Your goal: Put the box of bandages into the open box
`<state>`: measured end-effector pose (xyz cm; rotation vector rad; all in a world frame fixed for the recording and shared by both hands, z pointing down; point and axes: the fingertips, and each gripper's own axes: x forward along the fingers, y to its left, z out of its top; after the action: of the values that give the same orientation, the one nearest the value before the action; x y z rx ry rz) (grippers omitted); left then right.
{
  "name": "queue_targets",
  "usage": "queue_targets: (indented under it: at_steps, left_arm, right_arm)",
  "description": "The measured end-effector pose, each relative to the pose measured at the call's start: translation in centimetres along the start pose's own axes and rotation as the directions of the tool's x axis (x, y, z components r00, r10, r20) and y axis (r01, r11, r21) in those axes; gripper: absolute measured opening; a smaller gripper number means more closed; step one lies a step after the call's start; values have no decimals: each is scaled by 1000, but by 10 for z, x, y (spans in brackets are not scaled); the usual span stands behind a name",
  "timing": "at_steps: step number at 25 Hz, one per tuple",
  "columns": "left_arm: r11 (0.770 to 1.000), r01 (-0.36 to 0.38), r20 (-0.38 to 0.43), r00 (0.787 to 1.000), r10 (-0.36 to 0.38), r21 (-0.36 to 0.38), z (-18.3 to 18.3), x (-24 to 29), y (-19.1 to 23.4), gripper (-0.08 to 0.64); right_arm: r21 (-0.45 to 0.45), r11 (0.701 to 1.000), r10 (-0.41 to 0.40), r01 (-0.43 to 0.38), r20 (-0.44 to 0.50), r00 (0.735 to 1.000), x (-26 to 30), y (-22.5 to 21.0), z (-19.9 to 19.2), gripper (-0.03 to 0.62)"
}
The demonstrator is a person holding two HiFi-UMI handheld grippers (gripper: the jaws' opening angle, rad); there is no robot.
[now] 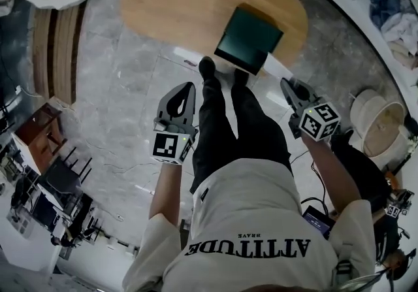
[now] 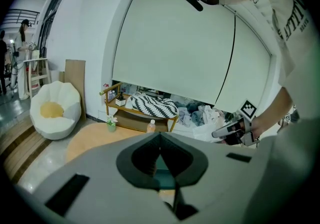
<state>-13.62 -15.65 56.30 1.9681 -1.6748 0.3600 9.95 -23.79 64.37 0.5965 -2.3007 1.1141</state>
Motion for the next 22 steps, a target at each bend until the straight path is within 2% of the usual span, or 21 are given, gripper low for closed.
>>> queue_targets:
  at_steps: [8,12,18,22]
  left_arm:
    - [1000,16,-82,997,-17,-22,-34,30,28,20]
    - [999,38,-68,997,-40,-29,-55,49,41,20]
    - [996,84,-107,991,-84,4,-92,74,58,20]
    - [995,99,-120,988,-101,-19,-106,88,74,20]
  right_arm:
    - [56,998,-29,30,-23,999,55,-20,-35,26]
    - [89,995,-50,52,-27,998,85,-32,-60,27]
    - [149,986,-69,72,-31,997,122,-51,-87,27]
    - [180,980,-79,85,-43,996,152,-57,-100,26]
